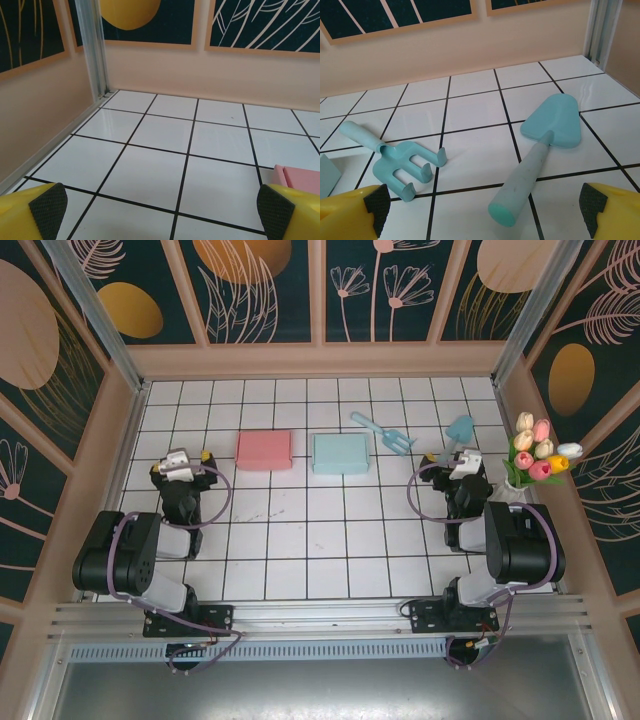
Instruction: Fold the paper box
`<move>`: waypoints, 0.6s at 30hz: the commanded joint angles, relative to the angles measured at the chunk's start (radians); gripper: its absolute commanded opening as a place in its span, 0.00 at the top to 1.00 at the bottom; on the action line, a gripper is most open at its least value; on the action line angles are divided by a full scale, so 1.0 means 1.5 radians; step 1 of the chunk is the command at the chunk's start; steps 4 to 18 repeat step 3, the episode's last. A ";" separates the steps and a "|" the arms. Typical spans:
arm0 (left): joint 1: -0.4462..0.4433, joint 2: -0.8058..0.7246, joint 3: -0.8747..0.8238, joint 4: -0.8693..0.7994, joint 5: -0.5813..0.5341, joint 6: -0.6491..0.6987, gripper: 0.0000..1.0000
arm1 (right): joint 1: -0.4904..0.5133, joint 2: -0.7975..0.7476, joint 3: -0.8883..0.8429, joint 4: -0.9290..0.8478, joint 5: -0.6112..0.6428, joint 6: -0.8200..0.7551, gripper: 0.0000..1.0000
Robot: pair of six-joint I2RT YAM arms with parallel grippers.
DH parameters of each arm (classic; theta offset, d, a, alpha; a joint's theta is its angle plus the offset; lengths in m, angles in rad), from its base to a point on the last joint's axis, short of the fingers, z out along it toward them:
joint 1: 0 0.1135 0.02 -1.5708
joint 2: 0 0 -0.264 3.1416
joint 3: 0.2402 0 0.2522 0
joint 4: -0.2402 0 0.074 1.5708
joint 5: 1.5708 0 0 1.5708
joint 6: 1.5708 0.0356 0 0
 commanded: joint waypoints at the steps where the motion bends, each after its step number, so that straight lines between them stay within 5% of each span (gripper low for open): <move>1: 0.009 0.005 0.012 -0.005 0.020 -0.011 0.01 | 0.003 0.005 0.010 0.008 -0.009 -0.011 0.01; 18: 0.009 0.001 0.003 0.007 0.023 -0.010 0.01 | 0.003 0.006 0.010 0.008 -0.009 -0.011 0.01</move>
